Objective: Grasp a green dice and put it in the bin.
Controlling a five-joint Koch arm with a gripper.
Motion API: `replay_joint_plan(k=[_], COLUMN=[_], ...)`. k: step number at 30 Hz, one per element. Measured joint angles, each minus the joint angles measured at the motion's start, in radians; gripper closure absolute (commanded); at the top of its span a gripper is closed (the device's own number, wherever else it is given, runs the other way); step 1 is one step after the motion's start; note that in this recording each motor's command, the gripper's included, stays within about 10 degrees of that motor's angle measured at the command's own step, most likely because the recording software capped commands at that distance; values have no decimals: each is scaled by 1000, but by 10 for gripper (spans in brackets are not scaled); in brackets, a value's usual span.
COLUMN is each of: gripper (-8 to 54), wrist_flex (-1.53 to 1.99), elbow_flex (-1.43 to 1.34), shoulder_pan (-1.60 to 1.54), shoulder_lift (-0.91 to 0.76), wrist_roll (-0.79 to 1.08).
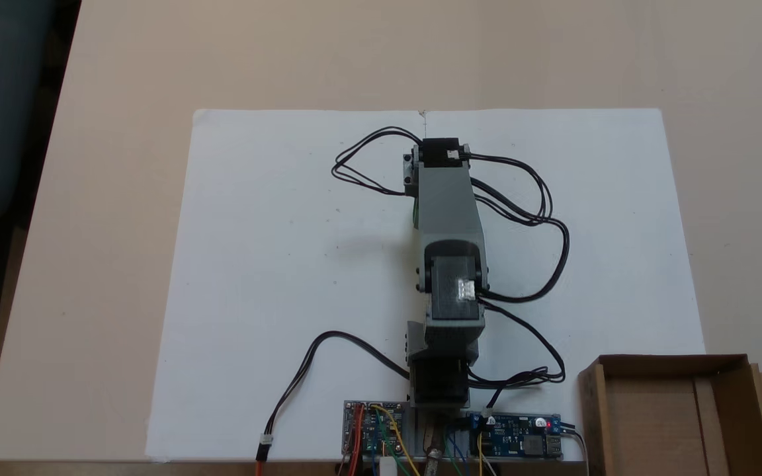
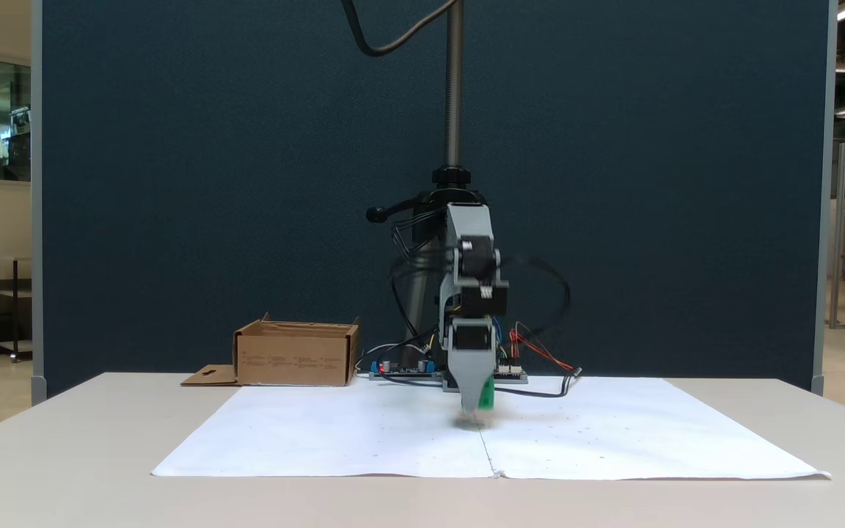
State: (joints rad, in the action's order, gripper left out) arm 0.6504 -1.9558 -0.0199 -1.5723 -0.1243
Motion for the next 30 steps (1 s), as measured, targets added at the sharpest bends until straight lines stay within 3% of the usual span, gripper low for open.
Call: replay_joint_plan(k=[6,14,30], gripper=[336,336,336], wrist_flex=[313,459,474], elbow_flex=[242,472,828], shoulder_pan=[40,52,617], shoulder_lift=[-51,-46,147], wrist_roll=[-6,-6,104])
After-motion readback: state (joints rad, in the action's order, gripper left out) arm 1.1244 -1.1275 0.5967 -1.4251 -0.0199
